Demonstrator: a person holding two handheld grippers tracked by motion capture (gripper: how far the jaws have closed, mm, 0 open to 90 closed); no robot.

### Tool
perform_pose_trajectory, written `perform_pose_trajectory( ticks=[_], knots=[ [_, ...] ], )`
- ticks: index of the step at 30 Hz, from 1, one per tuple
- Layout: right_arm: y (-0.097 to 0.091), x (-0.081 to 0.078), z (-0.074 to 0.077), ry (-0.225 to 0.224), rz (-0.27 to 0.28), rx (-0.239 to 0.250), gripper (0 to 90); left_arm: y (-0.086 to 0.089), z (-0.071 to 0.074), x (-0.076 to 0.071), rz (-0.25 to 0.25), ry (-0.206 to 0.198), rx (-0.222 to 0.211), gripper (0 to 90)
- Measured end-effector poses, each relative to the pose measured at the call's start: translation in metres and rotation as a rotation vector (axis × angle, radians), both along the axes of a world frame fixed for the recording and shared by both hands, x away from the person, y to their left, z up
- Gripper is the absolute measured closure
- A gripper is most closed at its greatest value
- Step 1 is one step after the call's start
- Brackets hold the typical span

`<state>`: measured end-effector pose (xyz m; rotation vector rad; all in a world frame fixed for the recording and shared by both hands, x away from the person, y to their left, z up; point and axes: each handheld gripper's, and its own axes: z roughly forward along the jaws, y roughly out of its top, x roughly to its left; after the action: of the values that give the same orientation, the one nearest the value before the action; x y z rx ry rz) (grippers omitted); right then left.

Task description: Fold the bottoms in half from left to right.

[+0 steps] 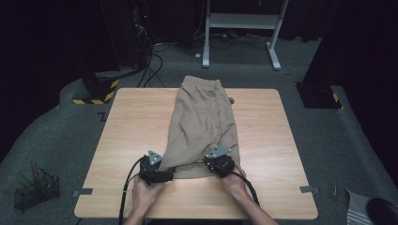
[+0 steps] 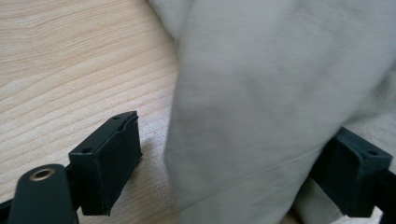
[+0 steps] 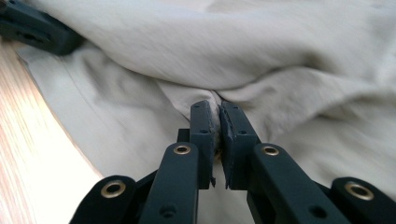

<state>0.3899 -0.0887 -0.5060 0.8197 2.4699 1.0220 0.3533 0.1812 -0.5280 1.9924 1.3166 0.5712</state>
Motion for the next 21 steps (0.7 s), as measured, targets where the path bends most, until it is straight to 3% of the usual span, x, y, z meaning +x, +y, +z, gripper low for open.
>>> perform_pose_trajectory(
  ticks=[7, 9, 12, 21],
  knots=[
    [-0.039, -0.007, 0.007, -0.03, -0.053, 0.016, 84.2, 0.0, 0.0, 0.0, 0.003, -0.001, 0.0, 15.8],
    [-0.047, -0.012, 0.006, -0.05, -0.07, -0.006, 84.2, 0.0, 0.0, 0.0, 0.005, -0.001, -0.001, 16.2],
    [-0.058, -0.014, 0.004, -0.032, -0.077, 0.02, 84.2, 0.0, 0.0, 0.0, 0.004, -0.002, -0.001, 16.2],
    [-0.073, -0.019, 0.01, -0.06, -0.106, 0.059, 84.1, 0.001, 0.0, 0.0, -0.003, 0.0, -0.002, 15.4]
  ],
)
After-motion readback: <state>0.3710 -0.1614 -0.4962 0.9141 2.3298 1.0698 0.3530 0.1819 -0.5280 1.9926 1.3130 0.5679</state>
